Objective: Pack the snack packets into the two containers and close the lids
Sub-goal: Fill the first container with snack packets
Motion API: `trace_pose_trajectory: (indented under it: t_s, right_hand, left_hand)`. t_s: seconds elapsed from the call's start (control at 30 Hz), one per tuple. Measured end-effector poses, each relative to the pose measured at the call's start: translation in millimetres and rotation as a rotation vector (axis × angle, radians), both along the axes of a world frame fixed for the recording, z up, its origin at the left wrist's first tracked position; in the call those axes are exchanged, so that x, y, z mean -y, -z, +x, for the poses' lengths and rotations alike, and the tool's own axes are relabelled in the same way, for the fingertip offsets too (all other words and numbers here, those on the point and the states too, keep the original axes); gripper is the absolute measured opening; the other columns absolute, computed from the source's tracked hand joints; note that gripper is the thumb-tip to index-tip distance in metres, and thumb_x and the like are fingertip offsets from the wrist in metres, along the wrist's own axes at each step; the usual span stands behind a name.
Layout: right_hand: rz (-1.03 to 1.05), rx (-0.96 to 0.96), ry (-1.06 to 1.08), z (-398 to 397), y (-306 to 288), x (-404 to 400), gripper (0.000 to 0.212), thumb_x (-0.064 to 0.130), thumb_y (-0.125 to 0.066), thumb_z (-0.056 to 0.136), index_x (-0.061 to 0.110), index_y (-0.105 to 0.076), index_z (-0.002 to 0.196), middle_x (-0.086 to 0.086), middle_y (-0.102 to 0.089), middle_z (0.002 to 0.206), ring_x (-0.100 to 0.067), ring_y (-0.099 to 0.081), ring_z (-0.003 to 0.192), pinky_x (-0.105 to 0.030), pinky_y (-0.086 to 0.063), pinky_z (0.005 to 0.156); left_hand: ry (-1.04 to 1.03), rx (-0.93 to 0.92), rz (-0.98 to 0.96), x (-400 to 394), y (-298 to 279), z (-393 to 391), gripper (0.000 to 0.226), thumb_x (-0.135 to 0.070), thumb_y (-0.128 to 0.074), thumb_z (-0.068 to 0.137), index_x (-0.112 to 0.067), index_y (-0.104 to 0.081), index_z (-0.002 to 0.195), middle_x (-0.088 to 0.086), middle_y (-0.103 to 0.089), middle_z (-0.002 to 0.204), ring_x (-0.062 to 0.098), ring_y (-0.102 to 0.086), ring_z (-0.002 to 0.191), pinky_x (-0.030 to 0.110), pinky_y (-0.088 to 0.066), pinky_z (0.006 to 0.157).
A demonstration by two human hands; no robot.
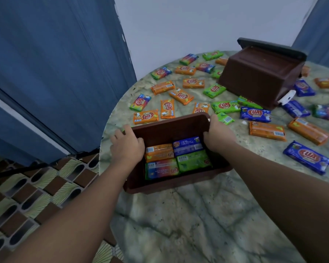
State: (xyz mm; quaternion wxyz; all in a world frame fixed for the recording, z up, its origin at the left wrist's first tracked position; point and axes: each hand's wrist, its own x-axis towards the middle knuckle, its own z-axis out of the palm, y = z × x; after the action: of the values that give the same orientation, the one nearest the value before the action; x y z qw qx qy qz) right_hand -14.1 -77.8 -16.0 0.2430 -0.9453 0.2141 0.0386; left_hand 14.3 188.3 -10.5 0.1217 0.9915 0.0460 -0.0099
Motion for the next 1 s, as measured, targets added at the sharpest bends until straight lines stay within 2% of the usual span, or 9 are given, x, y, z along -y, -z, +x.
trace_pose_trajectory:
  t_s: [0.13,0.2,0.37,0.5,0.63,0.73,0.8,0.9,1.0]
  right_hand:
    - [-0.112,-0.016,-0.019,-1.9,-8.6,-4.9,0.062,0.053,-0.052,0.095,0.013,-0.038,0.141,-0.018,-0.041,0.140,-0.040,-0.040,0.131,-0.049,-0.041,0.099]
    - [-0.187,0.095,-0.005,-0.6,-16.7,-9.7,0.068,0.061,-0.046,0.095,0.013,-0.039,0.143,-0.019,-0.038,0.142,-0.040,-0.036,0.132,-0.050,-0.037,0.104]
    - [-0.203,0.333,-0.143,22.9,-33.0,-32.9,0.052,0.053,-0.050,0.097,0.017,-0.050,0.135,-0.016,-0.047,0.133,-0.037,-0.041,0.124,-0.047,-0.036,0.102]
    - [-0.073,0.320,-0.320,56.9,-40.0,-58.7,0.038,0.047,-0.053,0.099,0.022,-0.057,0.129,-0.010,-0.053,0.132,-0.032,-0.046,0.126,-0.044,-0.041,0.100]
    - [0.017,0.269,-0.402,88.4,-37.0,-82.6,0.027,0.043,-0.058,0.097,0.024,-0.062,0.116,-0.006,-0.057,0.121,-0.026,-0.053,0.114,-0.039,-0.045,0.089]
    - [0.061,0.220,-0.418,107.5,-33.1,-99.0,0.023,0.039,-0.061,0.096,0.021,-0.065,0.109,-0.003,-0.062,0.108,-0.022,-0.057,0.100,-0.032,-0.039,0.074]
    - [0.058,0.195,-0.439,116.2,-29.1,-104.4,0.022,0.039,-0.063,0.096,0.020,-0.066,0.108,-0.002,-0.065,0.105,-0.021,-0.059,0.096,-0.031,-0.040,0.072]
    - [0.052,0.140,-0.449,128.9,-21.4,-109.0,0.023,0.040,-0.065,0.095,0.021,-0.066,0.108,0.000,-0.065,0.106,-0.020,-0.060,0.097,-0.030,-0.041,0.072]
    - [0.027,0.077,-0.439,142.0,-16.2,-115.5,0.023,0.041,-0.067,0.094,0.023,-0.066,0.108,0.001,-0.065,0.106,-0.020,-0.060,0.098,-0.030,-0.041,0.071]
  left_hand:
    - [-0.063,0.050,-0.083,-6.3,-10.4,5.6,0.038,-0.036,-0.037,0.099,-0.011,-0.051,0.124,0.020,-0.044,0.132,0.038,-0.037,0.123,0.049,-0.038,0.097]
    - [-0.078,0.099,-0.168,-12.1,-17.0,15.0,0.036,-0.036,-0.032,0.100,-0.011,-0.055,0.115,0.018,-0.048,0.125,0.038,-0.042,0.118,0.047,-0.039,0.094]
    - [-0.086,0.140,-0.319,-33.0,-34.4,57.2,0.023,-0.029,-0.042,0.098,-0.012,-0.057,0.093,0.005,-0.063,0.094,0.028,-0.058,0.090,0.036,-0.040,0.069]
    - [-0.083,0.082,-0.302,-51.9,-31.8,94.9,0.017,-0.023,-0.050,0.093,-0.013,-0.063,0.088,0.001,-0.065,0.090,0.025,-0.059,0.089,0.035,-0.047,0.073]
    - [-0.027,-0.132,-0.211,-65.9,-11.5,124.3,0.010,-0.021,-0.065,0.088,-0.012,-0.067,0.086,0.007,-0.069,0.095,0.029,-0.065,0.093,0.034,-0.051,0.073]
    - [-0.018,-0.328,-0.152,-81.2,16.6,134.3,0.034,-0.032,-0.085,0.075,-0.009,-0.074,0.097,0.009,-0.071,0.103,0.028,-0.067,0.098,0.031,-0.049,0.072]
    - [-0.013,-0.395,-0.164,-86.2,32.6,137.1,0.046,-0.032,-0.091,0.069,-0.005,-0.073,0.101,0.012,-0.072,0.105,0.030,-0.067,0.099,0.034,-0.051,0.075]
    - [-0.008,-0.418,-0.227,-86.7,44.3,143.7,0.047,-0.029,-0.090,0.070,-0.002,-0.072,0.104,0.012,-0.072,0.105,0.029,-0.067,0.100,0.036,-0.052,0.081]
    - [-0.002,-0.437,-0.205,-83.9,46.7,150.4,0.048,-0.040,-0.088,0.072,-0.006,-0.072,0.102,0.008,-0.069,0.103,0.024,-0.063,0.092,0.033,-0.048,0.076]
